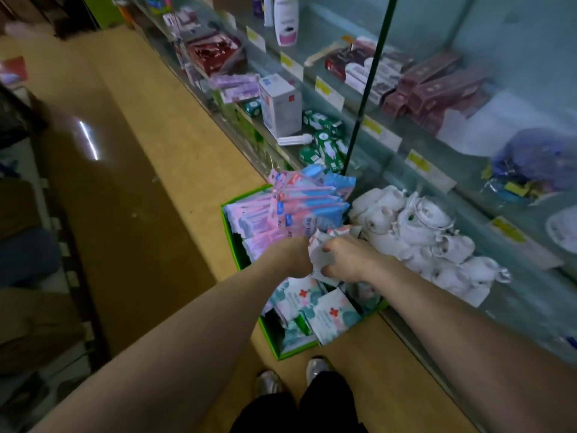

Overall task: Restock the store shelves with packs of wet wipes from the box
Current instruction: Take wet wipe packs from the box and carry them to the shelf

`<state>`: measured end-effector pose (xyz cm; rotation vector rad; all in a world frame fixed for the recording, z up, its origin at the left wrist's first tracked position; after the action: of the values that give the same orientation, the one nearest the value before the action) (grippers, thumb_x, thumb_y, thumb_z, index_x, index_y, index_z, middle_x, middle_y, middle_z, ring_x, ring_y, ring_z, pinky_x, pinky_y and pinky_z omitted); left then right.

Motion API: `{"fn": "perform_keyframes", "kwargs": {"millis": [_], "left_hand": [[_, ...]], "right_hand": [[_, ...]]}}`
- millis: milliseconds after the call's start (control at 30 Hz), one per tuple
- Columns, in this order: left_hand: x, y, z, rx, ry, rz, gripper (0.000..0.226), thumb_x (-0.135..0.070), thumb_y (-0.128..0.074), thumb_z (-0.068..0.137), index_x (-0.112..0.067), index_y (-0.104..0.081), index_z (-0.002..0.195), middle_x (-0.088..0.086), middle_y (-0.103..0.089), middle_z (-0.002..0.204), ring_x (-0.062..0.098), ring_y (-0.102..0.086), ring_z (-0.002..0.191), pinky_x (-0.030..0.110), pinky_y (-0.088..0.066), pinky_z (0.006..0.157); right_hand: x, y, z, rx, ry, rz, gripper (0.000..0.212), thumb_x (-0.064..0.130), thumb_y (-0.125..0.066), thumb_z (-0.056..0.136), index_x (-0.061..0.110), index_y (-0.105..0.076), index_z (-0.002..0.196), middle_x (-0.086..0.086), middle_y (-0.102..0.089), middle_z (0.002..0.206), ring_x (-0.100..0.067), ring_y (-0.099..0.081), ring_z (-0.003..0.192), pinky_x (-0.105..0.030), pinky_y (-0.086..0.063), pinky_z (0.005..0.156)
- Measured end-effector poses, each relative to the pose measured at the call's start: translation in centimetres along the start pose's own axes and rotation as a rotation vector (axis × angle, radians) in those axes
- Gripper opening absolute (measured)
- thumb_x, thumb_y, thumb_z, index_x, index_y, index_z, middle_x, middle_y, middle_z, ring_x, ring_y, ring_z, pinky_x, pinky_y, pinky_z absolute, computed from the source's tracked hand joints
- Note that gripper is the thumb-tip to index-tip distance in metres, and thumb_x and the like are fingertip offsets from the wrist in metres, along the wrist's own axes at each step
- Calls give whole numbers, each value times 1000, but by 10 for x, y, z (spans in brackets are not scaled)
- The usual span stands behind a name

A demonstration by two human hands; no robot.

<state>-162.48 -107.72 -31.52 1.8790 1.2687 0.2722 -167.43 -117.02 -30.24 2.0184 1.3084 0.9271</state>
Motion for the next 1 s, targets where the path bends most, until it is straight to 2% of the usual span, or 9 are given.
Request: {"fn": "perform_keyframes", "kwargs": {"millis": [100,233,367,500,600,667,833,900,1000], "left_hand": [[-2,-32,10,61,14,-12,53,-21,-53,95,-8,-36,143,13,-40,146,29,-42,132,33,-37,103],[2,-58,18,97,70,-56,48,-17,-52,93,-12,-41,139,14,-45,141,29,-48,125,33,-42,94],[6,-66,26,92,94,-87,49,-15,-52,92,-13,-41,140,14,-45,139,29,-49,123,31,-43,93],[8,-80,27,123,114,-100,53,-19,-51,93,-16,-36,144,12,-43,142,28,-46,127,32,-42,98],[10,-95,24,164,128,-110,47,-21,-53,93,-12,-44,139,11,-47,137,28,-49,122,32,-43,92],[11,-107,23,206,138,-150,47,-19,-54,92,-11,-46,138,11,-47,138,28,-49,122,29,-41,89],[12,-115,20,260,188,-280,53,-14,-50,95,-11,-36,146,12,-38,147,28,-41,132,30,-36,104],[12,-112,20,261,224,-380,50,-14,-49,95,-9,-38,145,14,-45,138,29,-49,121,31,-43,97],[16,-111,19,266,377,-698,44,-15,-52,96,-8,-43,138,13,-50,108,25,-56,77,36,-51,80]], "right_hand": [[-21,-29,1,54,-51,11,48,31,-59,92,14,-49,136,-11,-49,137,-30,-50,122,-38,-48,94],[-41,-64,0,121,-64,-18,36,27,-60,92,9,-52,122,-13,-52,127,-31,-52,115,-32,-45,79],[-50,-107,-5,196,-37,-49,50,27,-57,92,14,-40,137,-11,-31,140,-34,-37,130,-41,-42,98],[-49,-135,-11,182,7,-80,57,16,-55,90,17,-30,141,-12,-26,141,-35,-29,133,-41,-40,100],[-48,-137,-8,139,-2,-50,58,9,-53,90,19,-29,142,-12,-16,148,-38,-35,128,-41,-43,92],[-47,-135,-5,123,-16,-43,58,3,-52,89,19,-29,140,-12,-17,146,-38,-44,120,-41,-43,84],[-47,-136,1,77,-17,-32,48,4,-48,91,16,-33,136,-13,-24,138,-35,-52,110,-38,-40,74],[-49,-137,2,75,12,-4,46,4,-47,91,16,-36,135,-12,-25,138,-35,-48,115,-38,-43,80],[-56,-135,4,90,30,26,43,5,-46,92,15,-41,135,-10,-26,144,-34,-38,127,-39,-43,90]]}}
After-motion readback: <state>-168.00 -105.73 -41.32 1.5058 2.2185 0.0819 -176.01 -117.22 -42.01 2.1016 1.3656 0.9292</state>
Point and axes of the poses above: each hand's wrist, its own z-axis towards the middle knuckle, its own y-axis out of the back of the hand, x = y × z, the point moved 6 cm from there along z, towards the middle knuckle
